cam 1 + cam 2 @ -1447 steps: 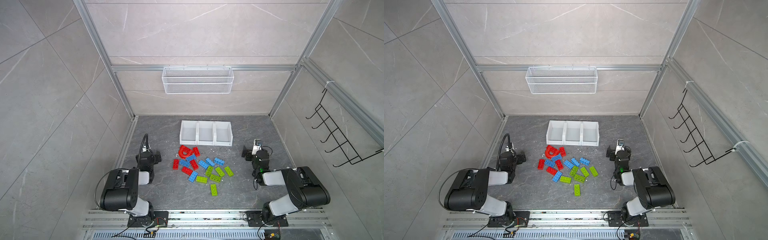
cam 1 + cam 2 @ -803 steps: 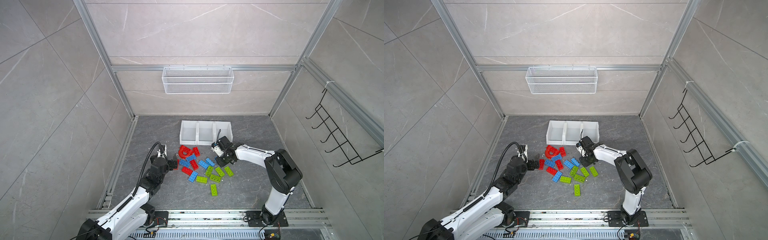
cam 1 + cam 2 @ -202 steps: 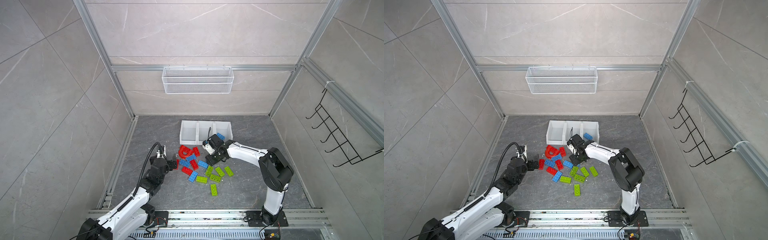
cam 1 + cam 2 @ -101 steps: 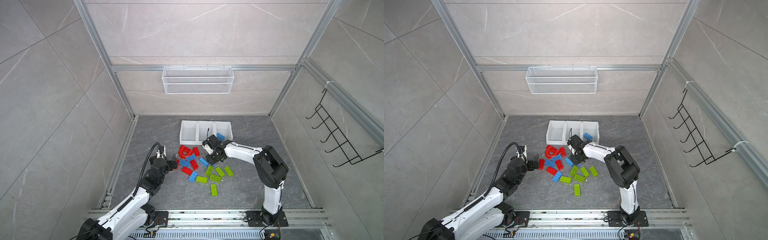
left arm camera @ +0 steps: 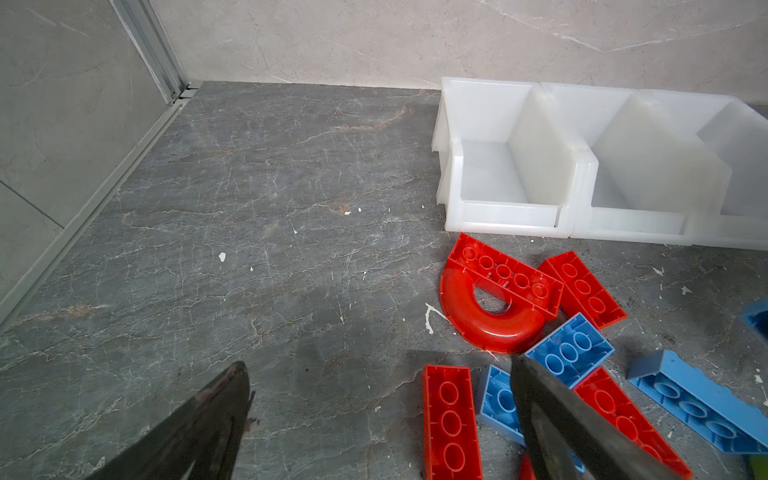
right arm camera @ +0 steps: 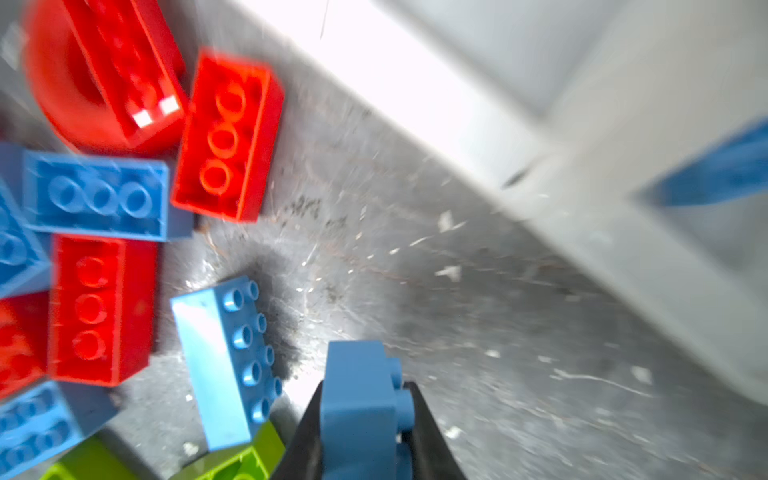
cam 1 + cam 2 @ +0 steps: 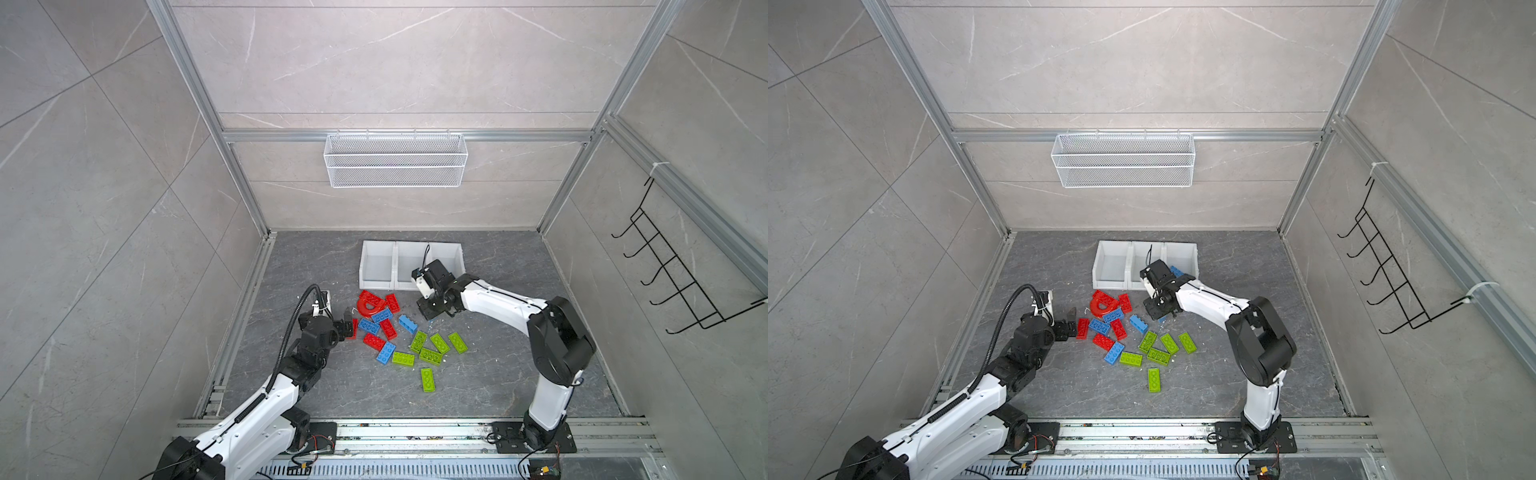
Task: Sort the legos into containers by color
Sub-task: 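Carry the blue brick into the end compartment and open the right gripper, then move the right gripper to the green bricks and grasp one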
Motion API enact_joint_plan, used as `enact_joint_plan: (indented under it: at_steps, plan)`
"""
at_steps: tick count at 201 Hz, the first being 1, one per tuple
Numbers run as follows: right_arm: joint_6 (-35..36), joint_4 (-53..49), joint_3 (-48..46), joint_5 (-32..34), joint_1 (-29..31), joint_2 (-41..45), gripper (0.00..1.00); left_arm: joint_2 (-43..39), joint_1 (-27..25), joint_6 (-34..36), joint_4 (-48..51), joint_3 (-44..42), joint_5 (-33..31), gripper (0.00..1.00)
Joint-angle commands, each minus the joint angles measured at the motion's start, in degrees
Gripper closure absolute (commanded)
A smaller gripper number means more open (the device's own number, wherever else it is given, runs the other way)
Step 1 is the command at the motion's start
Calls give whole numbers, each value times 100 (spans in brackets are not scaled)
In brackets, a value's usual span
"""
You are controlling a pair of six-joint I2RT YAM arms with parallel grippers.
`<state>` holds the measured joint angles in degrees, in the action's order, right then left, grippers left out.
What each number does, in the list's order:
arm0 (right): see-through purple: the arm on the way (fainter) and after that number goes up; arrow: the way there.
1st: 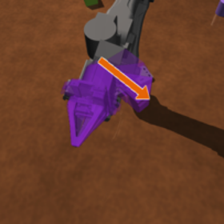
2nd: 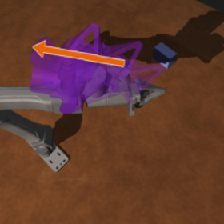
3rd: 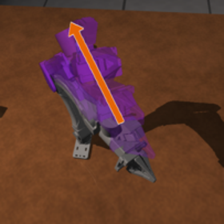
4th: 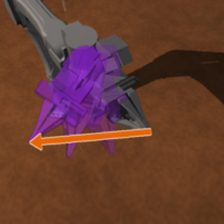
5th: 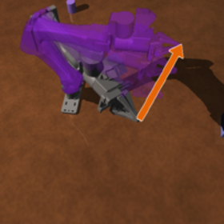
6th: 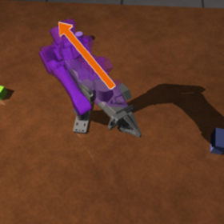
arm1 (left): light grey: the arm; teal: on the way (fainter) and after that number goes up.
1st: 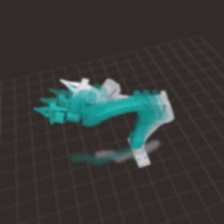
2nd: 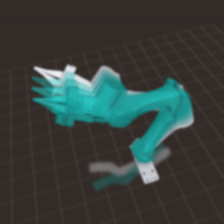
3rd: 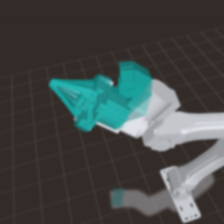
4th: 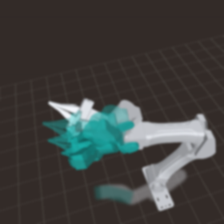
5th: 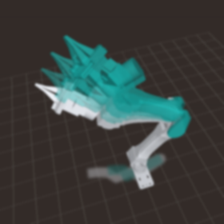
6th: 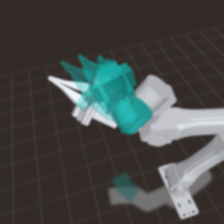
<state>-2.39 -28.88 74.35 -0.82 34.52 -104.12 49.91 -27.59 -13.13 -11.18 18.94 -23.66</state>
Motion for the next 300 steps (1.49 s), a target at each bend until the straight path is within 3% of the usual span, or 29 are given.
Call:
enact_joint_plan:
  at_steps: [1, 38, 146, 177, 219, 234, 256, 281, 300]
  plan:
    - [-124, -64, 189, -295, -376, 478, 93, -14, 26, -87, -201, 38, -49, 0]
    - [-72, -76, 746, -533, -1153, 295, 93, 30, 26, -92, -197, 51, -34, 0]
    - [-59, 432, 2055, -459, -1843, -1283, 91, 157, 26, -42, -235, 75, 18, 0]
    - [-47, 397, 2243, -428, -1874, -1508, 71, 129, 27, -42, -208, 80, -46, 0]
    - [-77, 257, 2419, -371, -1888, -1612, 54, -49, 26, -39, -220, -10, -97, 0]
    - [-76, 176, 2416, -365, -1888, -1488, 47, -77, 26, -44, -220, -5, -82, 0]
    - [-185, 23, 2109, -404, -1881, -948, 44, -89, 26, -50, -227, -2, -41, 0]
    - [-470, -116, 969, -706, -1824, 223, 42, -96, 26, -51, -220, 9, 0, 0]
    - [-566, -322, -55, -549, -1655, 1147, 42, -130, 26, -15, -133, 53, -53, 0]
